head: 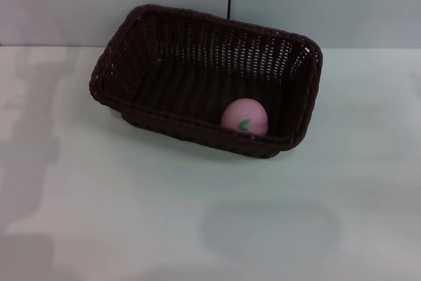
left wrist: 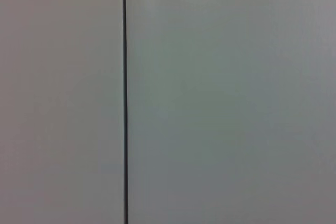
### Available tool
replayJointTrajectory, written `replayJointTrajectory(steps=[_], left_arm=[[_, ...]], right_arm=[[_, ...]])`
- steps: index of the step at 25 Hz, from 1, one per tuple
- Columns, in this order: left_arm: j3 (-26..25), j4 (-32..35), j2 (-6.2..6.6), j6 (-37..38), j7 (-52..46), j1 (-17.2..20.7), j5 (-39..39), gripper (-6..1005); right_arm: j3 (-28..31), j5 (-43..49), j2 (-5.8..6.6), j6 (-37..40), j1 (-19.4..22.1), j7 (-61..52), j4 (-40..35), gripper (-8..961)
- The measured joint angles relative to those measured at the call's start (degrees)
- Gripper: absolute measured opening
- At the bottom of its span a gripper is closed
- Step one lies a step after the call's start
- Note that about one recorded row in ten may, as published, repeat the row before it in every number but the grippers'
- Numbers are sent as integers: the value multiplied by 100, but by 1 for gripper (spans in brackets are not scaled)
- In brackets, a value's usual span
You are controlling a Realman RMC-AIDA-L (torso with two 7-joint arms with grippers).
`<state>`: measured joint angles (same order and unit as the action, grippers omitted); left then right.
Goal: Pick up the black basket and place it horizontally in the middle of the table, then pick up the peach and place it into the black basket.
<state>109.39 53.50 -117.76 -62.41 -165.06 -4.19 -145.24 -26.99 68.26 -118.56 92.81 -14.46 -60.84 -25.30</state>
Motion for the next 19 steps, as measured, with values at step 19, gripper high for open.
replayJointTrajectory(steps=[19], left_arm=[[-134, -291, -10, -75, 0, -21, 137, 814]], right_arm=[[1482, -424, -10, 248, 122, 626, 841, 511]])
